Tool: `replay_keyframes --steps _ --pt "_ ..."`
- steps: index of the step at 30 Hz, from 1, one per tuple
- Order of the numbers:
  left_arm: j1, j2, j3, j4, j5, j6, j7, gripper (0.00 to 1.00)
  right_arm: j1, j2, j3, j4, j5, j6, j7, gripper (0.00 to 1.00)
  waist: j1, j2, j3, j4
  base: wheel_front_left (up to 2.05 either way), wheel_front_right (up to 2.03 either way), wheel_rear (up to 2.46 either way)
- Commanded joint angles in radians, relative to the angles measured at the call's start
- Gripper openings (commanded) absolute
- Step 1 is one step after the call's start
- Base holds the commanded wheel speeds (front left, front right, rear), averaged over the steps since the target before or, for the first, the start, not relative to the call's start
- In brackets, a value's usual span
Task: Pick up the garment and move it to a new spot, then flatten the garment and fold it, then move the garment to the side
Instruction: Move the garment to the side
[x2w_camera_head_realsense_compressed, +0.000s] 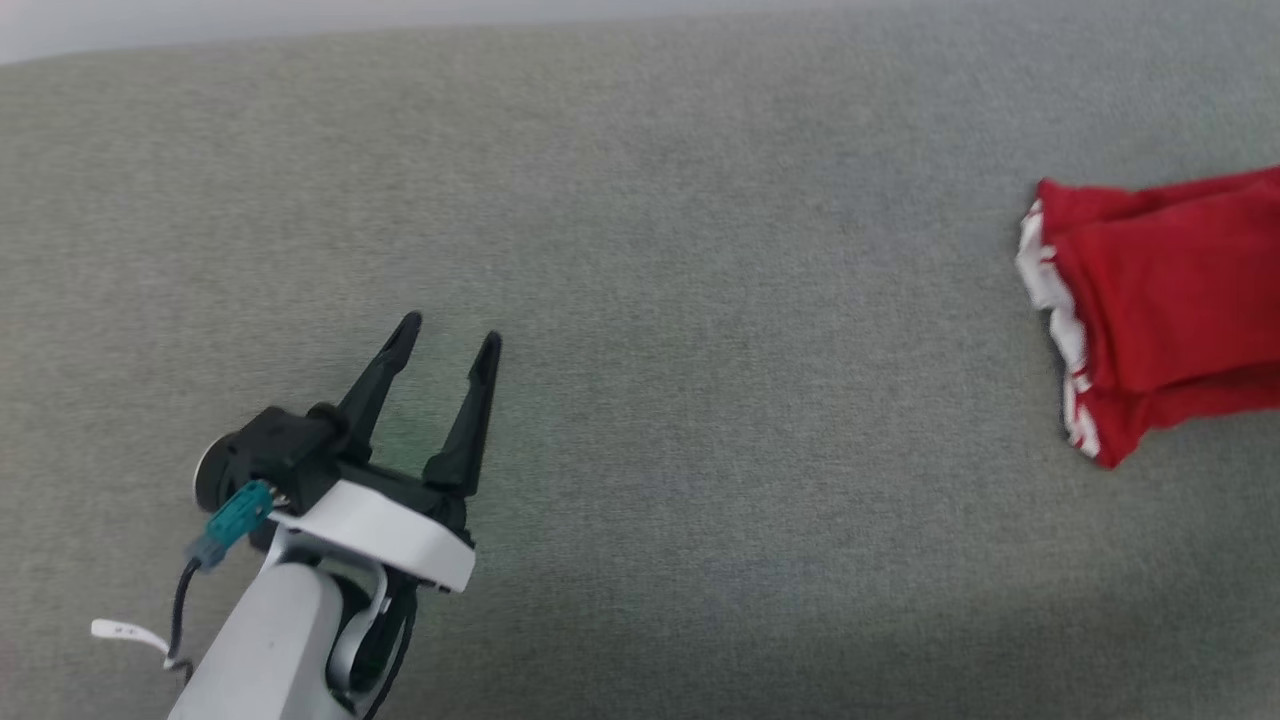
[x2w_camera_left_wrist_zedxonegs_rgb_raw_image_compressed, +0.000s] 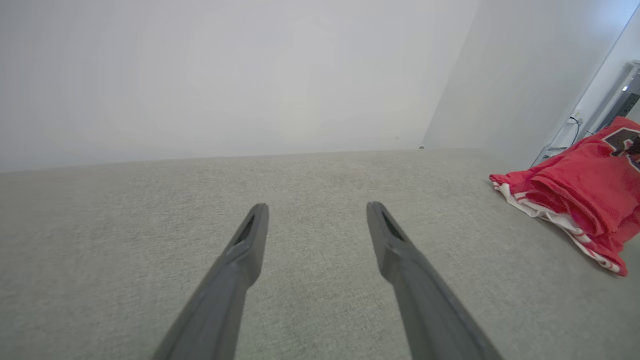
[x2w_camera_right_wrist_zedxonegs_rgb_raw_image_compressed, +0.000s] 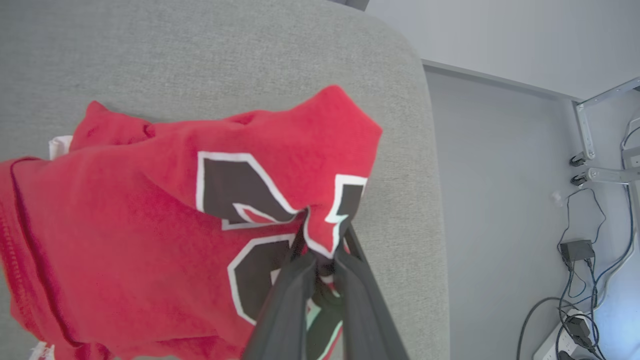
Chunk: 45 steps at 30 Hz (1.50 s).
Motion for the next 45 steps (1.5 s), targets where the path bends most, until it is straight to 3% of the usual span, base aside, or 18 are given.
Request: replay_keyframes --steps 1,11,19,26,29,30,32,33,45 --pt "-0.029 0.003 -0.017 -0.003 -0.008 -0.003 -0.005 1.00 -0.031 -0.009 -0.006 0.020 -0.028 -0.005 -0.022 0.00 0.0000 0.0000 0.030 -0.026 0.00 0.00 0.00" --pt "-0.109 0.021 -0.083 0.008 -0.013 -0.003 -0.005 1.00 -0.114 -0.053 -0.004 0.127 -0.156 -0.005 -0.179 0.00 0.0000 0.0000 0.095 -0.057 0.00 0.00 0.00" --pt "-0.150 0.034 -0.115 0.017 -0.024 -0.003 -0.005 1.00 -0.168 -0.015 -0.034 0.276 -0.278 -0.005 -0.286 0.00 0.0000 0.0000 0.130 -0.055 0.00 0.00 0.00" --pt "-0.178 0.044 -0.139 0.020 -0.032 -0.003 -0.005 1.00 -0.179 0.034 -0.072 0.402 -0.317 -0.005 -0.355 0.00 0.0000 0.0000 0.144 -0.034 0.00 0.00 0.00" --pt "-0.186 0.048 -0.144 0.019 -0.034 -0.003 -0.005 1.00 -0.192 0.057 -0.092 0.452 -0.327 -0.005 -0.383 0.26 0.0000 0.0000 0.146 -0.027 0.00 0.00 0.00" --pt "-0.185 0.050 -0.142 0.019 -0.035 -0.003 -0.005 1.00 -0.200 0.059 -0.099 0.467 -0.333 -0.005 -0.390 0.42 0.0000 0.0000 0.146 -0.025 0.00 0.00 0.00" --pt "-0.184 0.054 -0.137 0.018 -0.035 -0.003 -0.005 1.00 -0.210 0.071 -0.104 0.492 -0.342 -0.005 -0.395 0.96 0.0000 0.0000 0.146 -0.025 0.00 0.00 0.00" --pt "-0.182 0.056 -0.134 0.016 -0.036 -0.003 -0.005 1.00 -0.216 0.071 -0.105 0.499 -0.347 -0.005 -0.402 1.00 0.0000 0.0000 0.146 -0.025 0.00 0.00 0.00" --pt "-0.134 0.065 -0.090 0.014 -0.039 -0.003 -0.005 1.00 -0.268 0.106 -0.097 0.508 -0.353 -0.005 -0.448 1.00 0.0000 0.0000 0.103 -0.041 0.00 0.00 0.00"
